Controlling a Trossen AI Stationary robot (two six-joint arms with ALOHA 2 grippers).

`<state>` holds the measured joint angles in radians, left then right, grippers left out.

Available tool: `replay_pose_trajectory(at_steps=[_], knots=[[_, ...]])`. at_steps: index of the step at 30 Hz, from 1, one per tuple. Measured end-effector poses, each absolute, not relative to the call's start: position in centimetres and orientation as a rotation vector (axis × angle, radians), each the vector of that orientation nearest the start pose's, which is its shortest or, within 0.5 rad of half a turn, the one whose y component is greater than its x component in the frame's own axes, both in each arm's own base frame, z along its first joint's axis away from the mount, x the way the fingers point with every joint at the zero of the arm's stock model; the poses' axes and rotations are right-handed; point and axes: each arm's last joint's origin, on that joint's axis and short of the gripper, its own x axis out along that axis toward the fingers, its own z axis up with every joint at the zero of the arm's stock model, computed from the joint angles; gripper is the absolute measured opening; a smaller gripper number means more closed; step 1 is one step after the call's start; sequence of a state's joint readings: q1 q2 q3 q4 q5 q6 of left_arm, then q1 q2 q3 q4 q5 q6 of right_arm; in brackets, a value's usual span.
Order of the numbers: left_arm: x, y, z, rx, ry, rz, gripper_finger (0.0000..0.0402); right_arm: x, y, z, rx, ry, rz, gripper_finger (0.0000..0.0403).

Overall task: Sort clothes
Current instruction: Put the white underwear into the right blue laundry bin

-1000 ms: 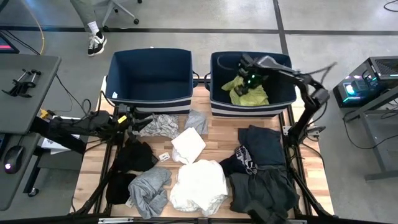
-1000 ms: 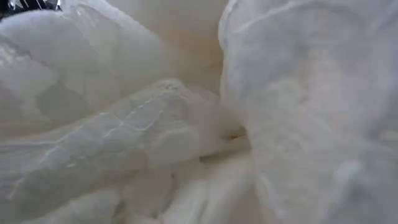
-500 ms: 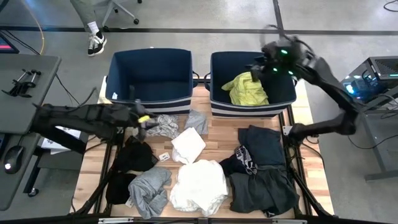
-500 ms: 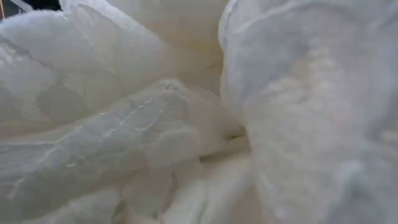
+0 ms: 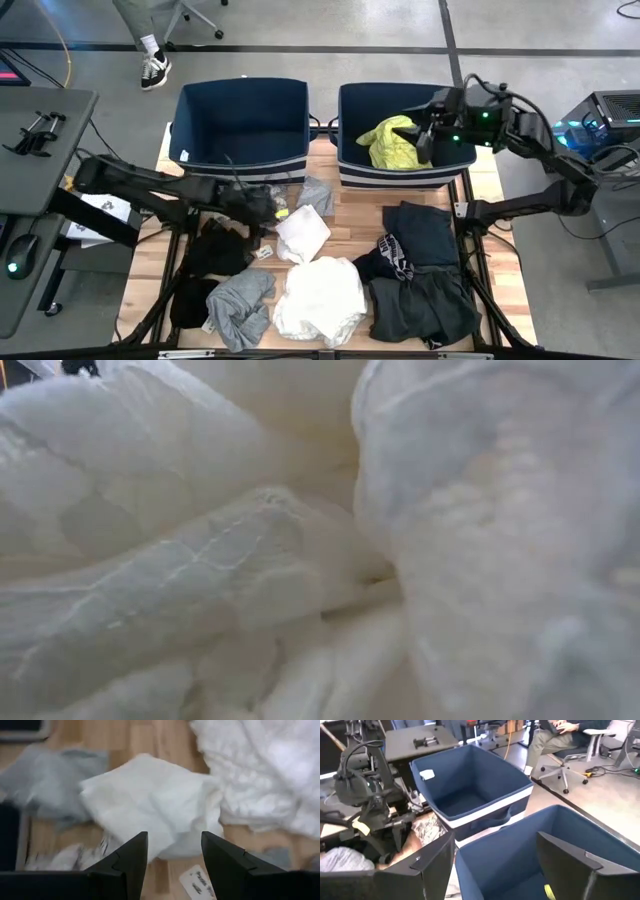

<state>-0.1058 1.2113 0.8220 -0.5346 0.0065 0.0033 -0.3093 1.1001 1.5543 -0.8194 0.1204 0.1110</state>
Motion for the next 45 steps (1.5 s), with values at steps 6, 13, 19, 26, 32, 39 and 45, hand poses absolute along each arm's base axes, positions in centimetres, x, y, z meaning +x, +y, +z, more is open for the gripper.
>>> replay_pose_trajectory(at_steps=[6, 13, 19, 26, 32, 39, 45], knots=[[27.3, -3.3, 20.1, 0.232, 0.882, -0.216, 0.0189, 19.0, -6.0, 45.7, 0.131, 0.402, -0.401, 0.0264], [29.3, -4.0, 14.3, 0.223, 1.047, -0.235, 0.0216, 19.5, -5.6, 44.9, 0.16, 0.475, -0.253, 0.0264], [29.7, -4.9, 12.3, 0.266, 1.11, -0.176, 0.013, 19.0, -4.8, 44.6, 0.15, 0.53, -0.207, 0.0264], [30.7, -5.2, 18.0, 0.081, 1.178, -0.088, 0.0013, 19.3, -4.4, 44.1, 0.163, 0.585, -0.148, 0.0264], [31.2, -4.7, 29.3, 0.138, 0.852, 0.022, 0.0003, 21.3, -4.5, 43.9, 0.128, 0.542, 0.02, 0.0264], [30.0, -2.3, 38.3, 0.287, 0.536, 0.225, 0.0001, 25.8, -4.1, 43.9, 0.041, 0.38, 0.229, 0.0263], [30.1, -0.9, 41.0, 0.359, 0.417, 0.27, 0.0, 30.4, -3.4, 42.8, -0.056, 0.277, 0.254, 0.0263]])
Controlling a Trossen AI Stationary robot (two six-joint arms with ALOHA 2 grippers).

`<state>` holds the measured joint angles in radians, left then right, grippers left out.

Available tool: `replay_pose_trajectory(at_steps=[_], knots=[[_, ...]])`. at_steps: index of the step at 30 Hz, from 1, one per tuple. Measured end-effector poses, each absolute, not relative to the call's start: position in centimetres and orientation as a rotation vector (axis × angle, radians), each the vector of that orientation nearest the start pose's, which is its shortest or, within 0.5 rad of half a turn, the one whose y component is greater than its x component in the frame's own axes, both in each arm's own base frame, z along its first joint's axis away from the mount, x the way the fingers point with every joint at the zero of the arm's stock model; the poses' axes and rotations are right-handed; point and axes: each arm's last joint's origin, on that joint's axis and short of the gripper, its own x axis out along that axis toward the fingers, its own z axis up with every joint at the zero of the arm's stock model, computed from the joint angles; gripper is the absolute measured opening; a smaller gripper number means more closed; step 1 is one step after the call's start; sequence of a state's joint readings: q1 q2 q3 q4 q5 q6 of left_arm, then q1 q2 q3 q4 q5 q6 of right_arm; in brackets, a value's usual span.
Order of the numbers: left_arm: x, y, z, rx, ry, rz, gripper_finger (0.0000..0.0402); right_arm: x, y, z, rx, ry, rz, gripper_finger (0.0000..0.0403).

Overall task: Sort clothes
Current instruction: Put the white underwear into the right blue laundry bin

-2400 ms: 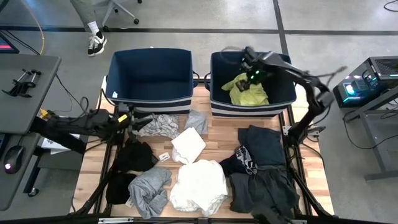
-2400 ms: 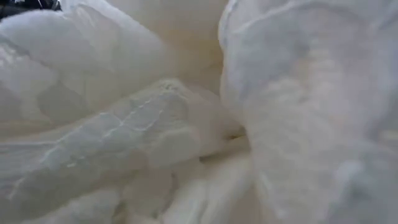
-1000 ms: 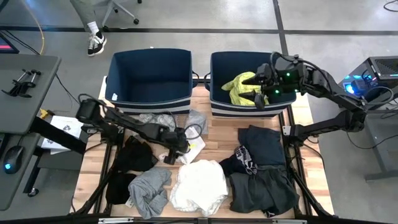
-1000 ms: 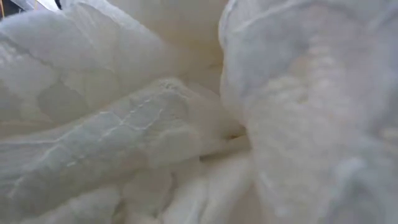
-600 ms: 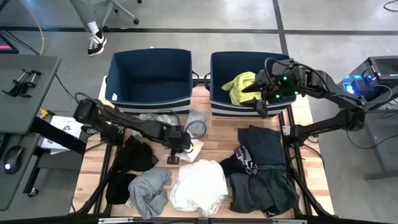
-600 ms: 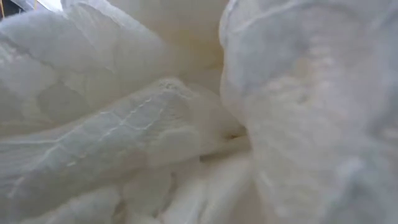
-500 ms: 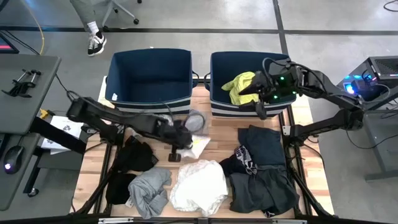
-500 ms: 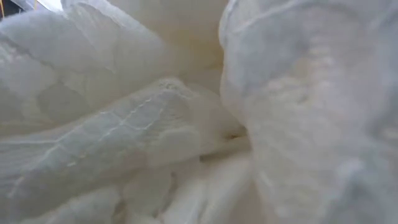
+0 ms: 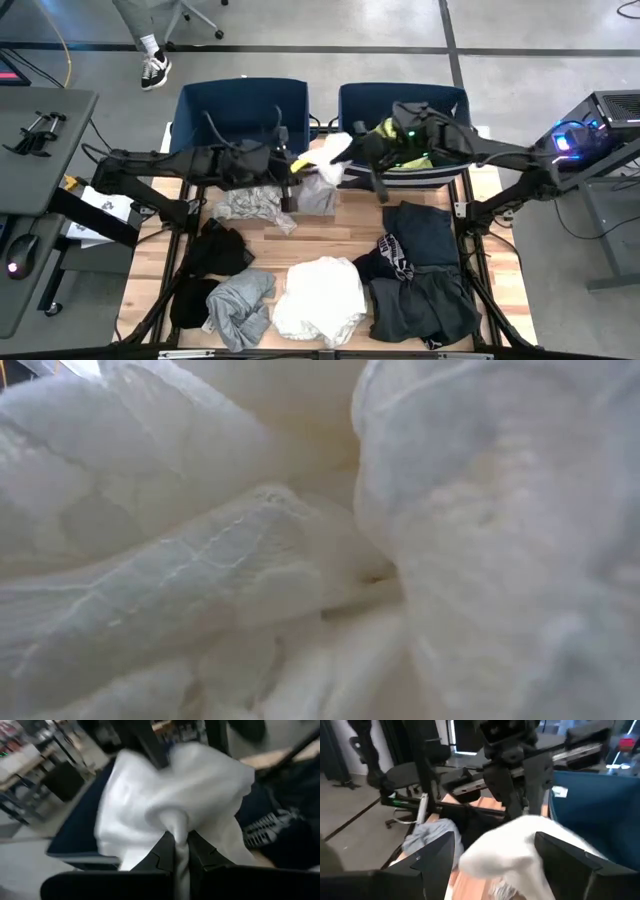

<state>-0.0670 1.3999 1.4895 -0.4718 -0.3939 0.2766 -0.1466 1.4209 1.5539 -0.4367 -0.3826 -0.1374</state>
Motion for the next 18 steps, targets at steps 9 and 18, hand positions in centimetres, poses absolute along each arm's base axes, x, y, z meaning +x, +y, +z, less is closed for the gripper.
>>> replay_pose_trajectory(at_steps=[9, 18], knots=[[30.4, -0.8, 41.8, 0.388, 0.342, 0.292, 0.0, 32.7, -3.7, 40.5, -0.062, 0.391, -0.078, 0.0151], [29.8, -1.0, 42.7, 0.342, 0.272, 0.269, 0.0054, 29.7, -4.1, 42.7, -0.061, 0.462, -0.255, 0.0029]])
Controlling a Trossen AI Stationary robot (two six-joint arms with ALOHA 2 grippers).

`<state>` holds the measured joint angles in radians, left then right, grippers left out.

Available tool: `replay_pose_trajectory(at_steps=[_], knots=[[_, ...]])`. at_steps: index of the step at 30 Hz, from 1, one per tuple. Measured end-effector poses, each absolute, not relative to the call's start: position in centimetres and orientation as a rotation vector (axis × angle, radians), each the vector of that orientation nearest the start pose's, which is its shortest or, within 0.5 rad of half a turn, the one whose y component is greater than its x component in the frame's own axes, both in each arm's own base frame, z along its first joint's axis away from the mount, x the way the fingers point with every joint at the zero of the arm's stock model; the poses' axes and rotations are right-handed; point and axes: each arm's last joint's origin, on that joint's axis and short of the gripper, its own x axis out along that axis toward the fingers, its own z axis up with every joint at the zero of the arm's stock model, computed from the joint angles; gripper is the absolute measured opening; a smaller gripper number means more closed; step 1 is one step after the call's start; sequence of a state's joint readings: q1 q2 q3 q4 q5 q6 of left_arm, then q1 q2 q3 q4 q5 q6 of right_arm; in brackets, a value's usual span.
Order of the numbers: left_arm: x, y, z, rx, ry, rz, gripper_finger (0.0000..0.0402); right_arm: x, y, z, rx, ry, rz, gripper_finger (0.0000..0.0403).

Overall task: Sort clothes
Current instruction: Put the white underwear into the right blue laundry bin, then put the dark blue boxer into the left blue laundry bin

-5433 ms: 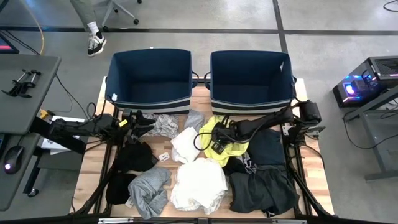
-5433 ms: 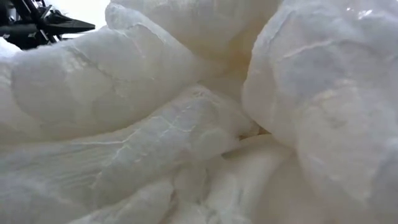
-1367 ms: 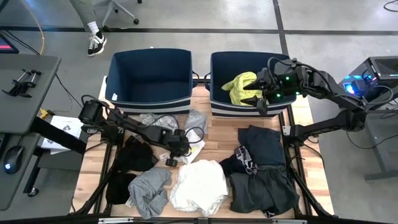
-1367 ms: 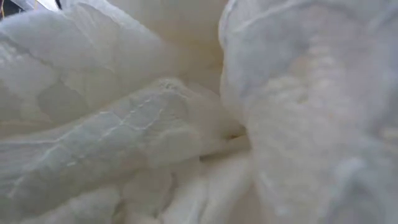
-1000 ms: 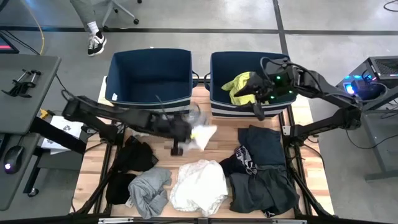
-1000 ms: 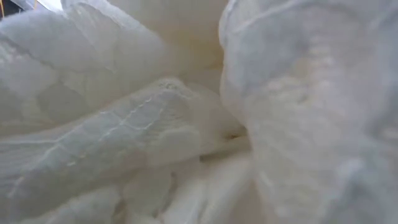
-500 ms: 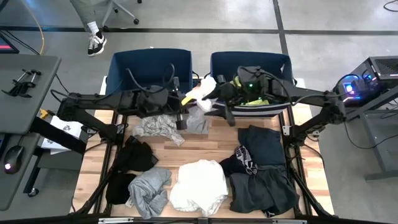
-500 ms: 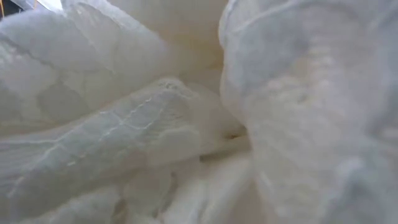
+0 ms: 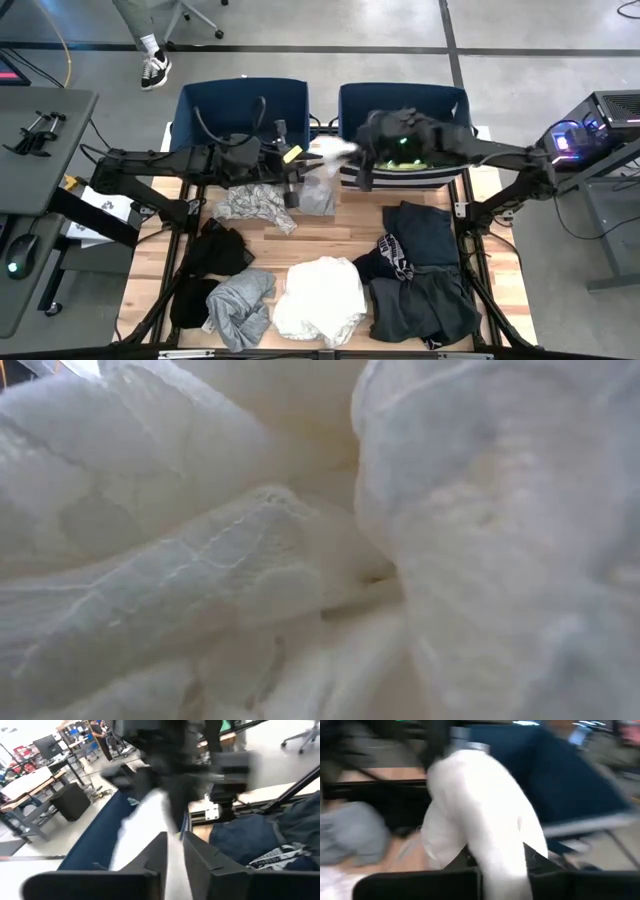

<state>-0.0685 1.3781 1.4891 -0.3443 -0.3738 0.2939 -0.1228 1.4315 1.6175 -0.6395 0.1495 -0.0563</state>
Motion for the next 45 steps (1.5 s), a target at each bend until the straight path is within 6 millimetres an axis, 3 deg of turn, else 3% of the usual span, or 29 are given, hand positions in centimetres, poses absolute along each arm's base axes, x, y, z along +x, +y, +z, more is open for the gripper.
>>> replay_pose_trajectory(at_steps=[4, 7, 9, 12, 18, 24, 29, 33, 37, 45], knots=[[29.2, -0.9, 42.8, 0.3, 0.296, 0.277, 0.0103, 25.8, -5.9, 45.8, -0.064, 0.542, -0.496, 0.0017], [28.9, -0.9, 42.5, 0.27, 0.337, 0.285, 0.0127, 23.6, -8.5, 45.8, -0.015, 0.675, -0.625, 0.0011], [28.6, -0.8, 42.3, 0.245, 0.363, 0.298, 0.0135, 22.3, -10.6, 44.7, 0.038, 0.787, -0.695, 0.0011], [28.3, -0.8, 41.9, 0.199, 0.401, 0.313, 0.0137, 20.8, -13.7, 41.9, 0.17, 0.911, -0.751, 0.0017], [28.1, -0.8, 41.2, 0.096, 0.451, 0.335, 0.013, 19.5, -18.4, 31.8, 0.408, 1.061, -0.822, 0.0021], [27.8, -0.9, 40.8, 0.035, 0.493, 0.336, 0.0126, 18.6, -19.5, 23.8, 0.588, 1.061, -0.869, 0.0038], [27.6, -1.3, 40.5, 0.006, 0.521, 0.328, 0.0126, 18.2, -19.1, 20.9, 0.678, 1.126, -0.845, 0.0104], [27.6, -1.6, 40.5, 0.009, 0.521, 0.317, 0.0126, 18.4, -19.2, 22.2, 0.681, 1.124, -0.836, 0.018], [27.6, -1.6, 40.5, 0.008, 0.52, 0.317, 0.0126, 18.9, -19.9, 26.2, 0.641, 1.063, -0.857, 0.0232], [27.6, -1.6, 40.5, 0.009, 0.519, 0.317, 0.0126, 19.3, -19.4, 35.6, 0.544, 0.965, -0.907, 0.0243]])
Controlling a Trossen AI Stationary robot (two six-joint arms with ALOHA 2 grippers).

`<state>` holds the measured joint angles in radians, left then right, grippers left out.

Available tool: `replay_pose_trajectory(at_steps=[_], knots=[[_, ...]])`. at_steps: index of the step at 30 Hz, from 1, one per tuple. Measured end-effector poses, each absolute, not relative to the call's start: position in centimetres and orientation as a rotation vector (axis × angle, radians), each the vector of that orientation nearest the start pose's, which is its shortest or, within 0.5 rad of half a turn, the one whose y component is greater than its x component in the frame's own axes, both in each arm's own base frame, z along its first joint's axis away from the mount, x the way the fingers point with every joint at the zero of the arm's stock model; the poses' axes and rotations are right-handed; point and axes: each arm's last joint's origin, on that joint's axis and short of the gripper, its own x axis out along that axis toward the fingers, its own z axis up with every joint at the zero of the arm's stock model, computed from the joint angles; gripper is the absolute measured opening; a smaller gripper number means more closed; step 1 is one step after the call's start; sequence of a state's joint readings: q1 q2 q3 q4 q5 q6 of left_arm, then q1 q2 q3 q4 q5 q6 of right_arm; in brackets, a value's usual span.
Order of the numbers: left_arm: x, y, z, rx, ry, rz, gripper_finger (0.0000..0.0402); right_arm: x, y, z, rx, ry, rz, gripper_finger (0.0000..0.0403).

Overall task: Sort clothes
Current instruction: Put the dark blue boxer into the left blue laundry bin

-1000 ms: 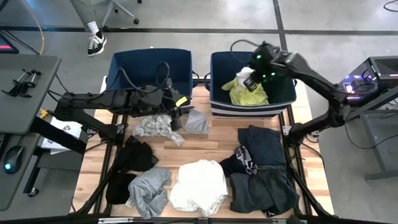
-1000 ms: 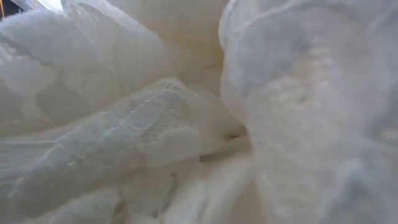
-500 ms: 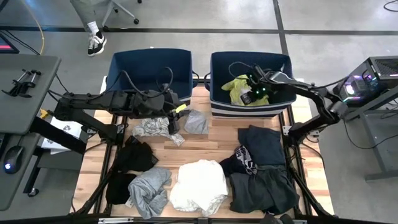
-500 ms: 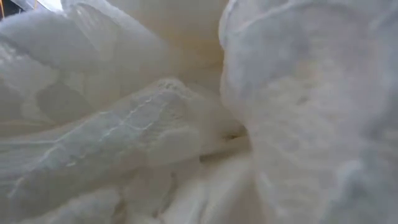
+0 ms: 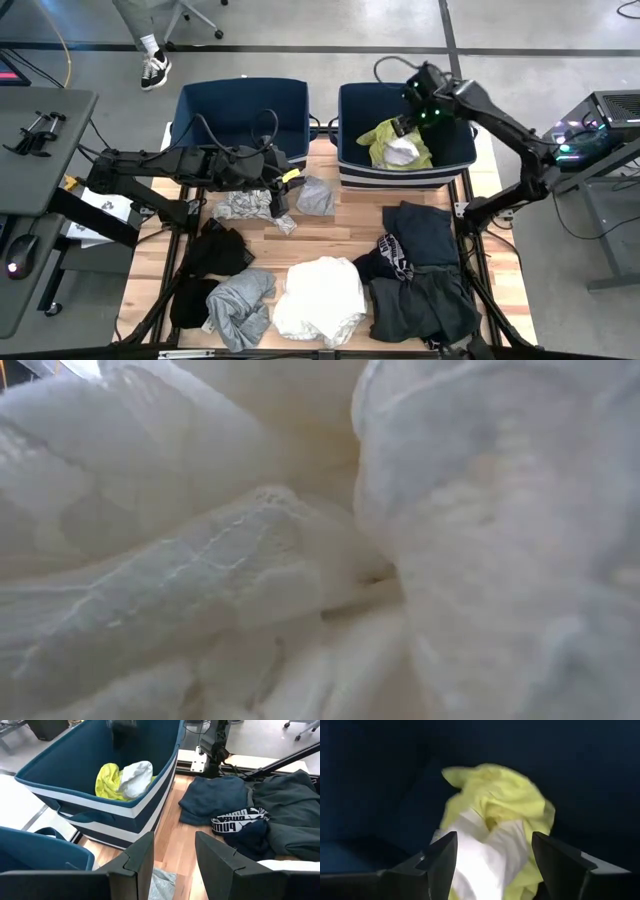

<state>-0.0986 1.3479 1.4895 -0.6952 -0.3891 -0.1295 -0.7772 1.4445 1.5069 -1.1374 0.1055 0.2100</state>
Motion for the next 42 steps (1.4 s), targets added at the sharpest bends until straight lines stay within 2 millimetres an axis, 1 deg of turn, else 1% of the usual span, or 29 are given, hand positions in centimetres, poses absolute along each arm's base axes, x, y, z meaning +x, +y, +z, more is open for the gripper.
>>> replay_pose_trajectory(at_steps=[2, 4, 6, 8, 11, 13, 14, 16, 19, 21, 23, 25, 28, 31, 34, 37, 39, 40, 42], knots=[[27.6, -1.6, 40.5, 0.014, 0.519, 0.315, 0.0126, 19.7, -18.3, 37.6, 0.512, 0.933, -0.874, 0.0243], [27.6, -1.6, 40.6, 0.035, 0.519, 0.31, 0.0126, 20.1, -16.6, 39.6, 0.464, 0.884, -0.819, 0.0243], [27.6, -1.6, 40.6, 0.062, 0.522, 0.303, 0.0126, 20.5, -14.3, 41.4, 0.405, 0.821, -0.742, 0.0243], [27.7, -1.4, 40.6, 0.079, 0.521, 0.304, 0.0126, 20.9, -11.4, 42.6, 0.345, 0.768, -0.639, 0.0243], [27.7, -0.9, 40.6, 0.076, 0.521, 0.321, 0.0126, 21.4, -7.0, 43.0, 0.268, 0.735, -0.462, 0.0243], [27.7, -0.4, 40.6, 0.072, 0.522, 0.337, 0.0126, 21.5, -4.0, 42.6, 0.235, 0.745, -0.34, 0.0243], [27.7, -0.2, 40.6, 0.07, 0.522, 0.344, 0.0126, 21.6, -2.7, 42.2, 0.234, 0.761, -0.291, 0.0243], [27.7, 0.2, 40.6, 0.067, 0.523, 0.359, 0.0126, 22.0, -0.2, 40.6, 0.257, 0.82, -0.208, 0.0243], [27.7, 0.6, 40.6, 0.07, 0.526, 0.366, 0.0126, 22.5, 3.1, 37.4, 0.305, 0.958, -0.042, 0.0243], [27.7, 0.7, 40.6, 0.086, 0.532, 0.349, 0.0126, 22.7, 5.0, 35.4, 0.377, 1.019, 0.047, 0.0243], [27.7, 0.6, 40.6, 0.101, 0.536, 0.325, 0.0126, 22.8, 6.6, 33.3, 0.438, 1.061, 0.091, 0.0243], [27.7, 0.6, 40.6, 0.108, 0.538, 0.316, 0.0126, 22.8, 7.7, 31.2, 0.462, 1.079, 0.08, 0.0243], [27.7, 0.6, 40.6, 0.117, 0.54, 0.312, 0.0126, 22.8, 8.4, 28.0, 0.467, 1.091, 0.021, 0.0243], [27.7, 0.6, 40.6, 0.117, 0.542, 0.311, 0.0126, 22.9, 8.4, 24.5, 0.44, 1.126, -0.033, 0.0243], [27.7, 0.5, 40.5, 0.112, 0.55, 0.292, 0.0126, 23.3, 8.4, 21.4, 0.417, 1.153, 0.002, 0.0243], [27.7, 0.5, 40.5, 0.082, 0.549, 0.279, 0.0126, 23.3, 8.5, 18.0, 0.353, 1.224, 0.024, 0.0237], [27.7, 0.5, 40.5, 0.06, 0.546, 0.281, 0.0126, 23.2, 8.5, 16.0, 0.326, 1.288, 0.006, 0.022], [27.7, 0.4, 40.5, 0.046, 0.546, 0.269, 0.0126, 23.2, 8.5, 15.2, 0.323, 1.315, -0.011, 0.0205], [27.7, 0.3, 40.4, 0.034, 0.547, 0.23, 0.0126, 23.4, 8.2, 14.0, 0.36, 1.36, -0.071, 0.0161]])
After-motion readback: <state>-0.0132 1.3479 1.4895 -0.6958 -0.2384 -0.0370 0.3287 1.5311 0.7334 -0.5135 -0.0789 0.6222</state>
